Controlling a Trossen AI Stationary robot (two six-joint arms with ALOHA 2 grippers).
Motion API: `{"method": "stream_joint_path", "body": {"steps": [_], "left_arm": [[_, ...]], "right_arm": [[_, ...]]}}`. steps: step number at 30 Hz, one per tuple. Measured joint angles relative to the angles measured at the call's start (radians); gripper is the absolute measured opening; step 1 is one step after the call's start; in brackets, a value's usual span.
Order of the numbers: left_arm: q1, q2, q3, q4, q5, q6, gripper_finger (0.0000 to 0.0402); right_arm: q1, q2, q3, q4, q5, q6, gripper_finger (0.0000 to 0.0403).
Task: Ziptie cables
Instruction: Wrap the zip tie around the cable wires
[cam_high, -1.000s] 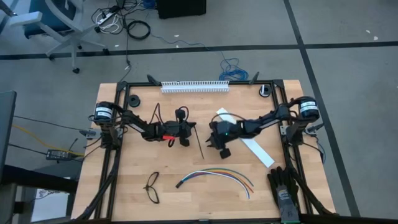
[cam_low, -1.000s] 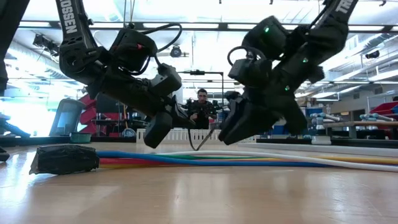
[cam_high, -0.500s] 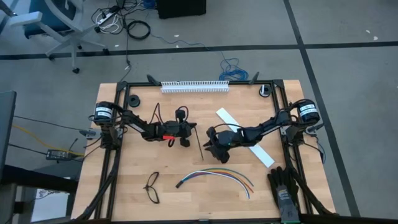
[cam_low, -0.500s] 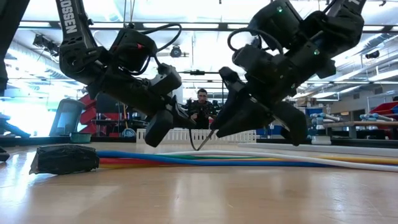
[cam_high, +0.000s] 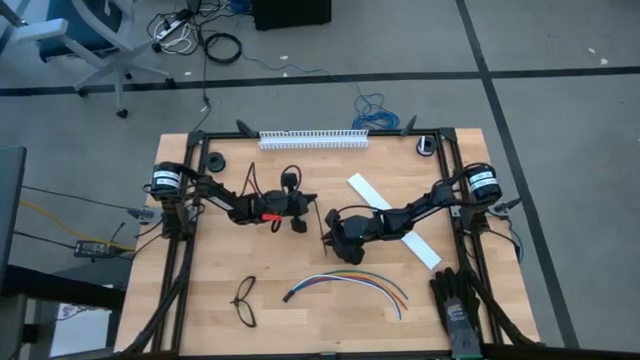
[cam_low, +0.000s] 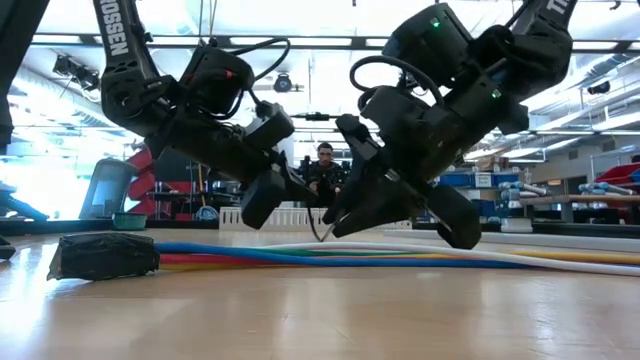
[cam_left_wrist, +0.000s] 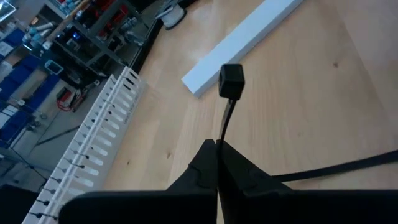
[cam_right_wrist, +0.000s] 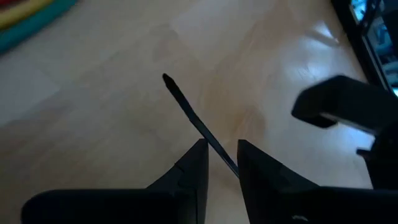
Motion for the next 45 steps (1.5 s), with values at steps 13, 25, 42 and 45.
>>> {"method": "stream_joint_path", "body": {"steps": [13, 25, 42, 45], "left_arm": [[0.004, 0.000, 0.000, -0.019, 0.001, -0.003, 0.0000], [-0.032, 0.000, 0.000, 0.019, -0.034, 0.055, 0.0000], [0.001, 0.000, 0.000, 0.042, -0.061, 0.058, 0.0000], [-0.006, 0.001, 0.000, 0.044, -0.060, 0.066, 0.0000]], "right_arm": [[-0.017, 0.008, 0.001, 0.007, -0.094, 0.100, 0.0005], [-0.204, 0.009, 0.000, -0.020, -0.455, 0.655, 0.0000], [-0.391, 0.008, 0.000, 0.166, -0.656, 0.984, 0.0000], [-0.379, 0.007, 0.000, 0.222, -0.675, 1.065, 0.0000]]}}
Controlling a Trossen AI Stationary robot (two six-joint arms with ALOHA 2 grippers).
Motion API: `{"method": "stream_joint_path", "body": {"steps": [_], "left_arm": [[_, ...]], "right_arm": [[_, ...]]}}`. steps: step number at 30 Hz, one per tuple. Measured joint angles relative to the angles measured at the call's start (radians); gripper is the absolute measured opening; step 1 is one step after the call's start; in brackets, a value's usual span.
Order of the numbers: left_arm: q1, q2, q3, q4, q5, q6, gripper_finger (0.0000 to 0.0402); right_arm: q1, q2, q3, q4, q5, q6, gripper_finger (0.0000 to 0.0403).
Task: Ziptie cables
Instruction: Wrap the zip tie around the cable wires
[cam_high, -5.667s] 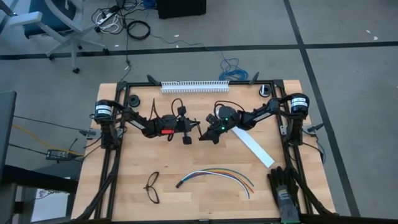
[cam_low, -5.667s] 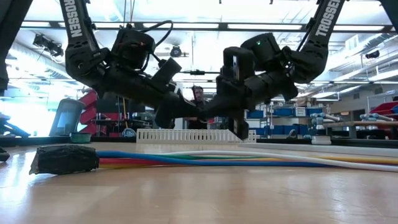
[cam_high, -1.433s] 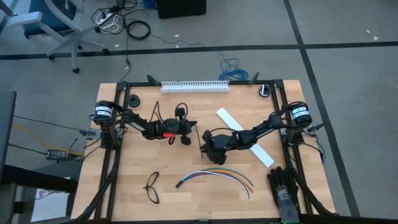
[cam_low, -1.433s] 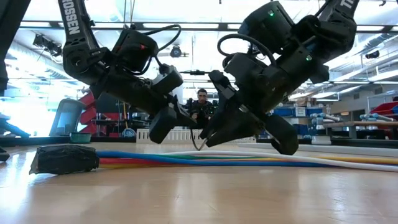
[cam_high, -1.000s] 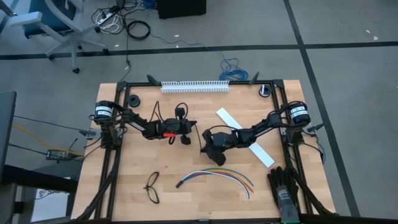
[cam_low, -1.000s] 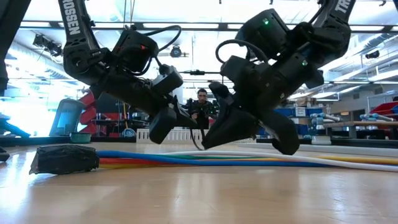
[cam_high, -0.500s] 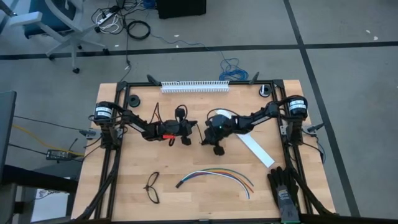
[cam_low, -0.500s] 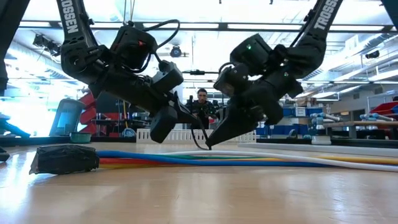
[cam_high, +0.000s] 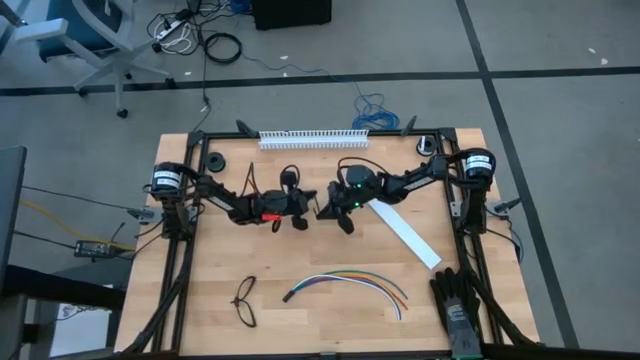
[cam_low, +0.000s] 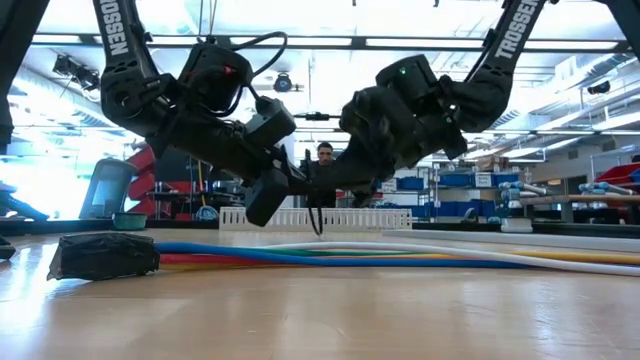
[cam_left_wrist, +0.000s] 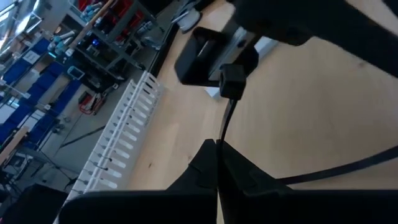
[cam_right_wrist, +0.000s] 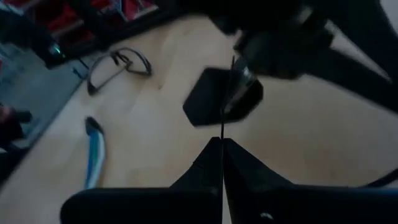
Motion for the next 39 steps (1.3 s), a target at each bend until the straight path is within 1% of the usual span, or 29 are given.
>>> {"method": "stream_joint_path", "body": {"steps": [5, 12, 21, 26, 33, 39], "left_arm": [[-0.014, 0.000, 0.000, 0.022, -0.002, 0.043, 0.0000], [-0.018, 0.000, 0.000, 0.022, -0.008, 0.046, 0.0000], [-0.018, 0.000, 0.000, 0.021, -0.012, 0.053, 0.0000], [-0.018, 0.000, 0.000, 0.018, -0.045, 0.065, 0.0000], [-0.018, 0.000, 0.000, 0.018, -0.049, 0.067, 0.0000], [-0.019, 0.000, 0.000, 0.018, -0.079, 0.072, 0.0000]], "right_arm": [[-0.006, 0.000, 0.000, 0.003, -0.003, 0.113, 0.0000], [-0.036, 0.000, 0.000, 0.002, -0.018, 0.195, 0.0000], [-0.050, 0.000, 0.000, -0.002, -0.020, 0.219, 0.0000], [-0.046, 0.000, 0.000, 0.004, -0.049, 0.229, 0.0000], [-0.044, 0.000, 0.000, 0.027, -0.045, 0.239, 0.0000], [-0.045, 0.000, 0.000, 0.050, -0.051, 0.247, 0.0000]]}}
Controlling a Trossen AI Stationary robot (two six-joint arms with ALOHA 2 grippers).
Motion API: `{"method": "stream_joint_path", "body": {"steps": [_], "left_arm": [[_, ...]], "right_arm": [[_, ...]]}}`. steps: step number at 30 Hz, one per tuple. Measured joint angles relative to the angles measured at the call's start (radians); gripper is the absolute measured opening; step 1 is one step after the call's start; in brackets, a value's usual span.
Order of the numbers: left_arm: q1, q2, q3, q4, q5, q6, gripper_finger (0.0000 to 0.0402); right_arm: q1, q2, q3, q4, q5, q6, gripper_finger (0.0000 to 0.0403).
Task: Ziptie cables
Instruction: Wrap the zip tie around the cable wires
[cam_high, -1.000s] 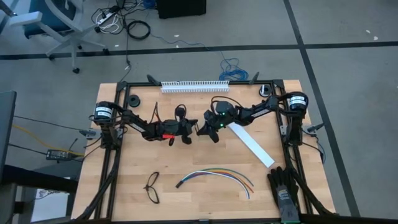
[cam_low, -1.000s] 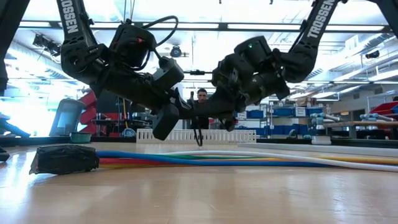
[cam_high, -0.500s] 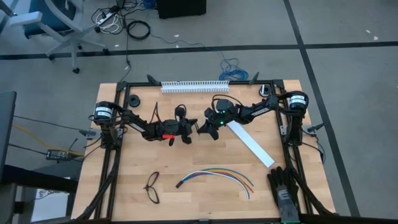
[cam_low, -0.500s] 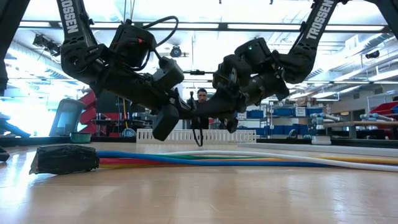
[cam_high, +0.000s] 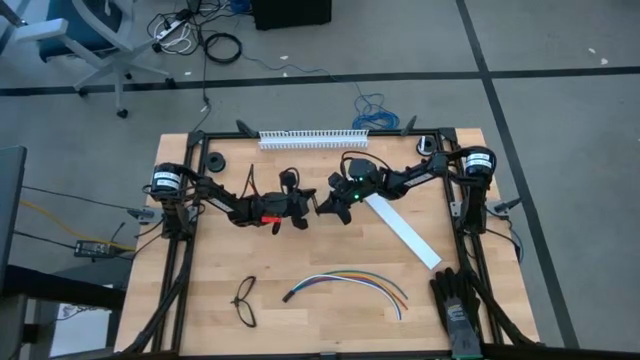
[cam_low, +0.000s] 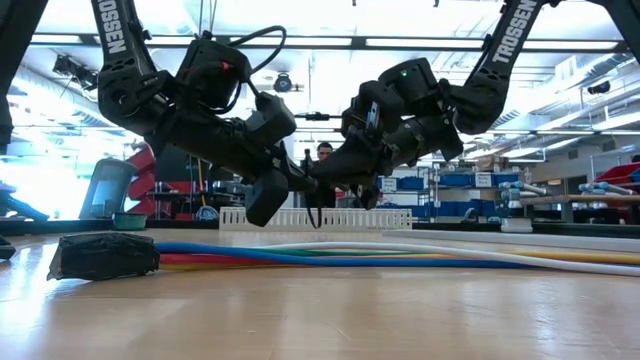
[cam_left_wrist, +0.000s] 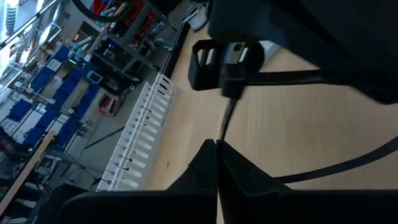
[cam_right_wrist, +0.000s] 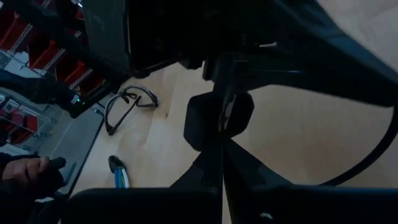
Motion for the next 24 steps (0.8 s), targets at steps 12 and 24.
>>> {"method": "stream_joint_path", "body": {"steps": [12, 24], "left_arm": [[-0.029, 0.000, 0.000, -0.013, -0.036, 0.085, 0.0000], [-0.053, 0.000, 0.002, -0.045, -0.096, 0.127, 0.0000]], "right_arm": [[-0.028, 0.000, 0.000, 0.030, -0.005, 0.086, 0.0000], [-0.045, 0.000, 0.016, 0.035, -0.070, 0.196, 0.0000]]}}
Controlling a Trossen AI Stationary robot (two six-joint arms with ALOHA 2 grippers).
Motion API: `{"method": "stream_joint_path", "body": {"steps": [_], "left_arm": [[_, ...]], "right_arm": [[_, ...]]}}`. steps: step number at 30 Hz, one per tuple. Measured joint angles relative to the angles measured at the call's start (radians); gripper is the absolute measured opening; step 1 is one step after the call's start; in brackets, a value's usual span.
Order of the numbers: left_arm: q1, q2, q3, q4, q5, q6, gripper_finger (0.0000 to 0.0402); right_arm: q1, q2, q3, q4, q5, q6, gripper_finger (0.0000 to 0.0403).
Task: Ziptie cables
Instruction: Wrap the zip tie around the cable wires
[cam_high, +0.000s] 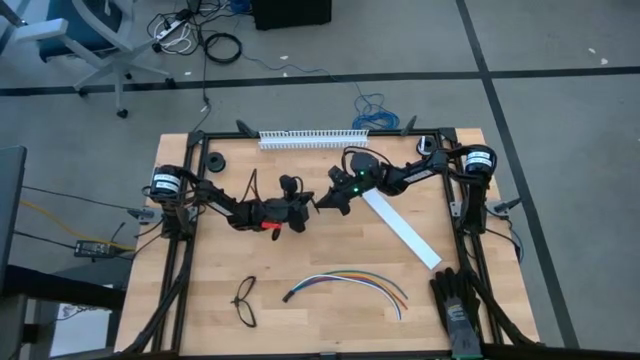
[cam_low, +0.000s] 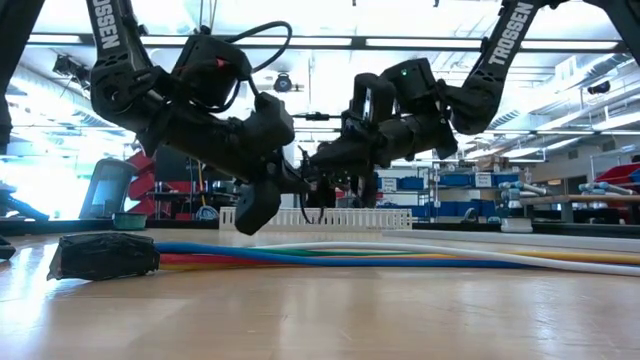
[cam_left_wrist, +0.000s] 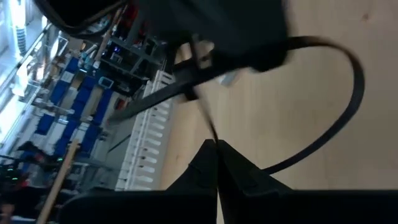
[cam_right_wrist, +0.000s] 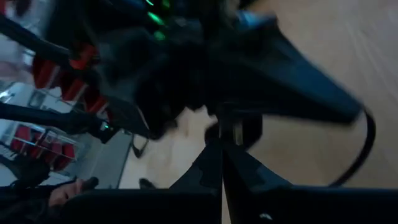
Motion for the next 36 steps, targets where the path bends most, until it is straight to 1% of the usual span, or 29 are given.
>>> {"method": "stream_joint_path", "body": {"steps": [4, 5, 7, 8, 12, 16, 22, 27, 30, 36], "left_arm": [[-0.017, 0.000, 0.035, -0.042, -0.014, 0.042, 0.0000], [-0.020, 0.000, 0.050, -0.070, -0.014, 0.050, 0.0000], [-0.023, 0.000, 0.078, -0.133, -0.016, 0.053, 0.0000], [-0.023, 0.000, 0.089, -0.164, -0.020, 0.053, 0.0000], [-0.023, 0.000, 0.109, -0.240, -0.029, 0.047, 0.0000], [-0.023, 0.000, 0.109, -0.247, -0.045, 0.024, 0.0000], [-0.023, 0.000, 0.109, -0.245, -0.049, -0.023, 0.0000], [-0.023, 0.000, 0.105, -0.245, -0.002, -0.064, 0.0000], [-0.022, 0.000, 0.073, -0.211, 0.022, -0.091, 0.0000], [-0.024, 0.000, 0.042, -0.169, 0.041, -0.145, 0.0000]], "right_arm": [[-0.003, 0.000, 0.000, -0.005, 0.105, -0.006, 0.0000], [-0.004, 0.000, 0.000, 0.017, 0.107, -0.012, 0.0000], [-0.004, 0.000, 0.000, 0.081, 0.057, -0.021, 0.0000], [-0.004, 0.000, 0.000, 0.101, 0.051, -0.020, 0.0000], [-0.003, 0.000, -0.001, 0.102, 0.091, -0.017, 0.0000], [-0.008, 0.000, -0.001, 0.023, 0.086, -0.043, 0.0000], [-0.011, 0.000, -0.001, -0.005, 0.072, -0.062, 0.0000], [-0.011, -0.001, -0.001, -0.037, 0.078, -0.080, 0.0000], [-0.011, -0.001, -0.001, -0.066, 0.078, -0.087, 0.0000], [-0.002, -0.001, -0.001, -0.069, 0.124, -0.110, 0.0000]]}}
